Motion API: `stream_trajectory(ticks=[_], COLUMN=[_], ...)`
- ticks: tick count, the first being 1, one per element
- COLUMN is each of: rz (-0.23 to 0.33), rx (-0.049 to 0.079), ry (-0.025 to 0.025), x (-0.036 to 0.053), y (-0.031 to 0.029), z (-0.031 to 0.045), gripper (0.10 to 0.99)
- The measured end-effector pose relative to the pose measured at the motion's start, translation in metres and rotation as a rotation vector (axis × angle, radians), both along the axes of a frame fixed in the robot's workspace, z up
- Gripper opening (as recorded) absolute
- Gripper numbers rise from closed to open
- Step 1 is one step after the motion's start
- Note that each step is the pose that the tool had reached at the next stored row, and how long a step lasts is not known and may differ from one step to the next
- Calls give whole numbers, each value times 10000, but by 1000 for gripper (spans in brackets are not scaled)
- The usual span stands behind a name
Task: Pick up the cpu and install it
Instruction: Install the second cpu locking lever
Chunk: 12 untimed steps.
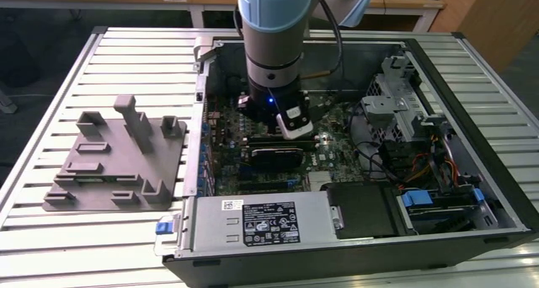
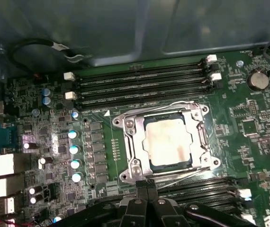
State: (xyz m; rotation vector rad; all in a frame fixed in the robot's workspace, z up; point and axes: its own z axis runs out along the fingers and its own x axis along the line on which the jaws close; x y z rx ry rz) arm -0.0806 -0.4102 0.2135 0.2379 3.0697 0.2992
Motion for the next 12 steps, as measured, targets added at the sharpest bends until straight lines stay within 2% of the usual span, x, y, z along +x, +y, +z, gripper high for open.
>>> stream_trajectory(ticks=[4,12], rz=[1,0], rx=[73,222], ry=[-1,-1], x=[-16,-28], y=[-29,-111], z=[-40,-73], gripper=[106,106])
